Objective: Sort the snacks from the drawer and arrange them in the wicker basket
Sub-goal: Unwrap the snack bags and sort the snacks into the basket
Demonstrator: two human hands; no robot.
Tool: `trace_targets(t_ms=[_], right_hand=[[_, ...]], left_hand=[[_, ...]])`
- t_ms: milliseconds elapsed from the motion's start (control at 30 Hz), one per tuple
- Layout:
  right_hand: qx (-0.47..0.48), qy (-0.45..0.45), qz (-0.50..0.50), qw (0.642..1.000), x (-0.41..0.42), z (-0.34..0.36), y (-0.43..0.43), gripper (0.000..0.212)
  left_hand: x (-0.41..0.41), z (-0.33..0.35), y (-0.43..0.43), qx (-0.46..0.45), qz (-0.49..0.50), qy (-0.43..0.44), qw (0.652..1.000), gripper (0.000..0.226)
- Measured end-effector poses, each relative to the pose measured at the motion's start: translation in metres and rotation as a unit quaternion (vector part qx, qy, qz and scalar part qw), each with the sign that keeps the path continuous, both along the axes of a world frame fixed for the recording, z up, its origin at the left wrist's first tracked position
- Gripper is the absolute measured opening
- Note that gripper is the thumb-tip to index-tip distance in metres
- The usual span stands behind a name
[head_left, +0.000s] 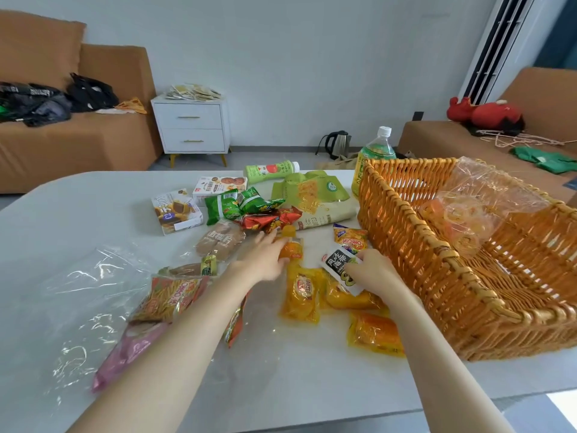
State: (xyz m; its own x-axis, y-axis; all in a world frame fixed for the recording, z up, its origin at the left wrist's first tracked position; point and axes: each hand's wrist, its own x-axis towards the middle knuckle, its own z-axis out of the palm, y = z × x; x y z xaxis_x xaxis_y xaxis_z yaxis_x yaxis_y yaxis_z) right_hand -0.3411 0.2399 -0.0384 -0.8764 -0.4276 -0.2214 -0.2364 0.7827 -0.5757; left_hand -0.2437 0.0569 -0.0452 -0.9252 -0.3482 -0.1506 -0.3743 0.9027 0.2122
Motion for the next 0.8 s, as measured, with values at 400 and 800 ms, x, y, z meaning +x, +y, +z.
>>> trace_targets(t_ms=[400, 800], right_hand=[[-0.122, 0.106, -0.065, 0.985, -0.039, -0.003, -0.029, 0.021], [0.115, 0.092, -0.033, 0.989, -0.05, -0.017, -0.069, 0.043]], left_hand=[[0.006, 0.004, -0.017, 0.057, 0.007, 0.047, 0.997, 0.041], [0.011, 0.014, -0.022, 0.046, 0.024, 0.094, 0.994, 0.044]])
